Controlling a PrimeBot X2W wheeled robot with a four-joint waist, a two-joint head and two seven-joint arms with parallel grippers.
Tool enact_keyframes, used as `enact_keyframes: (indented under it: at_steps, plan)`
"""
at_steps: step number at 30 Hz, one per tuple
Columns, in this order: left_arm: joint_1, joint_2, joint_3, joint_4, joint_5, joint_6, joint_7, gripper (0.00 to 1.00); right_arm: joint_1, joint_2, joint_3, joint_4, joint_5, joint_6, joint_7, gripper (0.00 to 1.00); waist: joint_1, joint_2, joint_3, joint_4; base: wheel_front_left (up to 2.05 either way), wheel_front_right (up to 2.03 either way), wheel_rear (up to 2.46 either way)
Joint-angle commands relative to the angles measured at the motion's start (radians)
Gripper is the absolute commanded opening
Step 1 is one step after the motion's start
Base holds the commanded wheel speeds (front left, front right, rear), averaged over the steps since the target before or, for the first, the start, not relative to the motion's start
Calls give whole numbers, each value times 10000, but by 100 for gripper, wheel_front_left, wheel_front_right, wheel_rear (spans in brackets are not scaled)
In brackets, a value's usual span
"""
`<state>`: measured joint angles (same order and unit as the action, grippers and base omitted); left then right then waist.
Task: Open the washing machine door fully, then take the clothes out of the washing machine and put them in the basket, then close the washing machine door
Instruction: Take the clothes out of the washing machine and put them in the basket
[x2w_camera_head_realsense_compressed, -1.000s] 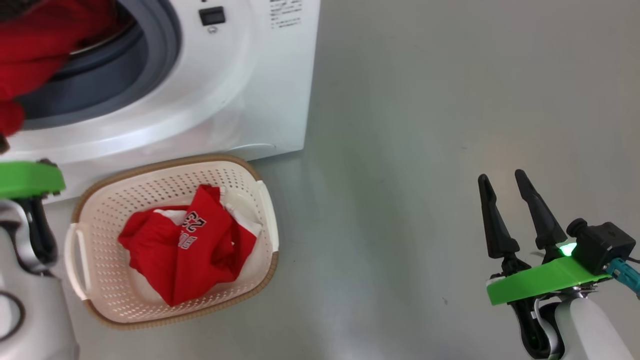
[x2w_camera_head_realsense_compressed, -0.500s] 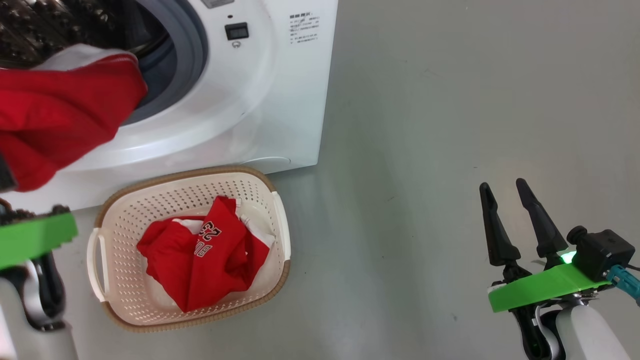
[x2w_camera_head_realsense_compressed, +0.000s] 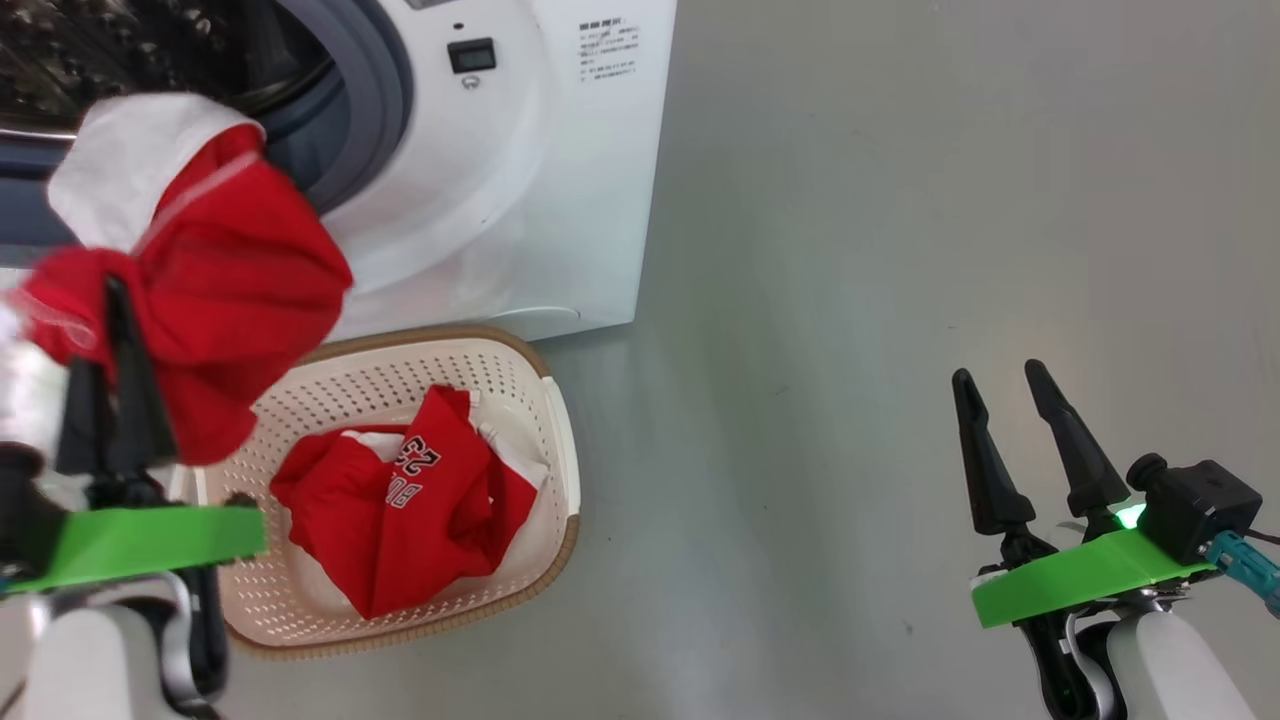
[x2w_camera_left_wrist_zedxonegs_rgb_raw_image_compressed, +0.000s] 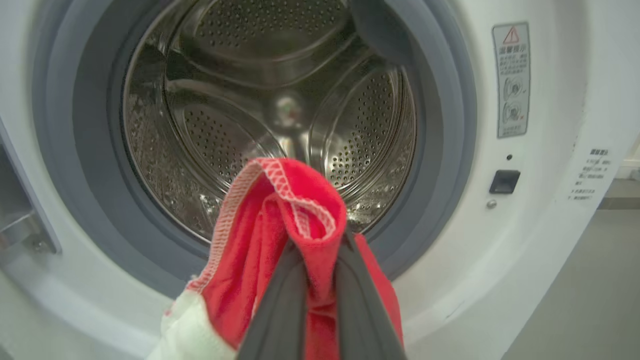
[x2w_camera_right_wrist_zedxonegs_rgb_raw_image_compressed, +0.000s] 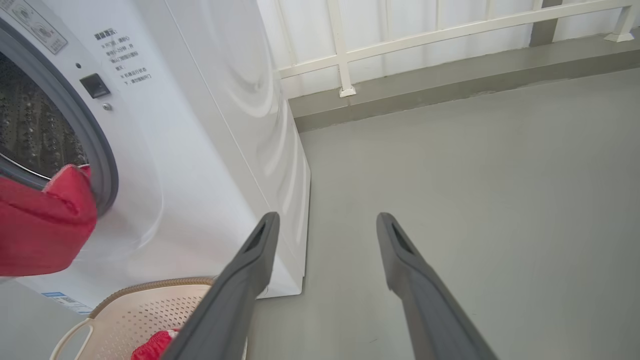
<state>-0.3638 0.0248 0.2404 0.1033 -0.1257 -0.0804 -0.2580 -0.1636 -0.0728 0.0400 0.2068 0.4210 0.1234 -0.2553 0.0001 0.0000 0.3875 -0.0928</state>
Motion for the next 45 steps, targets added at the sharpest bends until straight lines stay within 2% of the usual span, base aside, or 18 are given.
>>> enact_keyframes:
  at_steps: [1,10,22,45]
  plan:
    - [238,256,162,194,-40,105,-38,0,67,-69,241,-235,7,73,-65,100,-1,0,102,-45,0,0,0]
    - [-3,255,-222,3001,268,-20,-38,0,-129,-17,240,-311,30,73,-65,100,-1,0,726,-228,0,0,0]
    - [-1331,262,-473,5285,707,-13,-38,0,-588,48,207,-510,-29,73,-65,100,-1,0,1891,-280,0,0,0]
    - [-3256,370,-811,7880,957,-46,-38,0,-1199,114,185,-809,-157,73,-65,100,-1,0,3873,-145,0,0,0]
